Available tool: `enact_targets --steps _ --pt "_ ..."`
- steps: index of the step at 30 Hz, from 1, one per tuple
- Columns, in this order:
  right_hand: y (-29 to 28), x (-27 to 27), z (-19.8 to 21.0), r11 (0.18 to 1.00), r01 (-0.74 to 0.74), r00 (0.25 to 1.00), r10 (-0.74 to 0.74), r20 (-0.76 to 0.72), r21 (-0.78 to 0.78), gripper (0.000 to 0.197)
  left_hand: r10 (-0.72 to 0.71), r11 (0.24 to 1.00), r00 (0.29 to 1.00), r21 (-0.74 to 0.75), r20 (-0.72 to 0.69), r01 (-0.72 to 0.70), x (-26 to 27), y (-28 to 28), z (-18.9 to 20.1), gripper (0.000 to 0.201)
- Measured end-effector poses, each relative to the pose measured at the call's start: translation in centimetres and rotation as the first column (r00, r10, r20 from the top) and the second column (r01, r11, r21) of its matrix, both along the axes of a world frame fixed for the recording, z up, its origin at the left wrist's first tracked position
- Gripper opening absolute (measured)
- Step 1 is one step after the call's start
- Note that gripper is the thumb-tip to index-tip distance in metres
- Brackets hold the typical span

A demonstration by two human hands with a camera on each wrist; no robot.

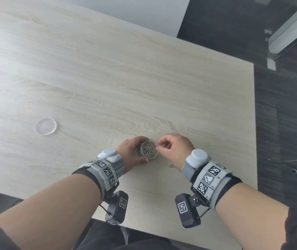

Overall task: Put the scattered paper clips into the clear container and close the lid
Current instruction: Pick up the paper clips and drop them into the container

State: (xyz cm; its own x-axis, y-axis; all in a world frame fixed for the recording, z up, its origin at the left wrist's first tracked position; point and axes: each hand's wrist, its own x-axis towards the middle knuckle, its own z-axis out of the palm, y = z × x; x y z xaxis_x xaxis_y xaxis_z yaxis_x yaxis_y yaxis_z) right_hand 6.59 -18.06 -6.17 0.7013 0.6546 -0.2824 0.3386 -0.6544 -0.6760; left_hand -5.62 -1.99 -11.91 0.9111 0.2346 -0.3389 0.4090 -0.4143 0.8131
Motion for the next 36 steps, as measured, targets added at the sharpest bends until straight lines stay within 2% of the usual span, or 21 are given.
enact_targets --steps 3,5,7,9,13,20,22,25,29,36 --pt "-2.5 1.3 -0.8 0.993 -0.021 0.999 0.027 0.047 -0.118 0.01 -0.007 1.0 1.0 0.014 -0.006 0.007 -0.1 0.0 -0.1 0.076" --pt "-4.1 1.9 -1.1 0.954 -0.149 0.988 0.156 0.007 -0.259 0.018 -0.005 1.0 1.0 0.018 -0.006 0.005 -0.1 -0.1 -0.1 0.073" --pt "-5.2 2.1 -1.4 0.879 -0.287 0.955 0.293 -0.042 -0.382 0.024 -0.011 1.0 1.0 0.027 -0.007 0.011 -0.2 -0.1 -0.1 0.072" --pt "-5.7 1.9 -1.7 0.842 -0.326 0.938 0.344 -0.038 -0.43 0.017 -0.009 0.999 1.0 0.031 -0.004 0.009 -0.1 -0.1 -0.1 0.071" --pt "-5.7 1.3 -1.8 0.822 -0.326 0.939 0.337 -0.062 -0.468 0.005 0.008 0.999 1.0 0.032 0.009 -0.009 0.0 -0.1 0.2 0.07" --pt "-5.0 0.6 -1.6 0.777 -0.259 0.964 0.24 -0.11 -0.573 0.004 0.003 0.999 1.0 0.036 -0.007 -0.003 -0.1 -0.1 0.5 0.071" --pt "-5.0 0.3 -1.7 0.791 -0.232 0.972 0.203 -0.114 -0.567 0.006 -0.004 0.999 1.0 0.032 -0.014 0.004 -0.1 -0.1 0.7 0.071" --pt "-5.8 0.4 -2.0 0.843 -0.095 0.995 0.058 -0.087 -0.529 0.006 -0.007 0.999 1.0 0.039 -0.019 0.008 -0.1 -0.1 0.8 0.071" --pt "-7.2 0.4 -2.0 0.849 0.086 0.989 -0.137 -0.06 -0.522 0.009 -0.022 0.999 1.0 0.046 -0.019 0.023 -0.1 0.0 0.7 0.071" --pt "-8.0 -0.4 -2.0 0.848 0.181 0.968 -0.243 -0.062 -0.498 0.008 -0.038 0.998 0.999 0.059 0.007 0.037 -0.1 0.0 0.9 0.071"
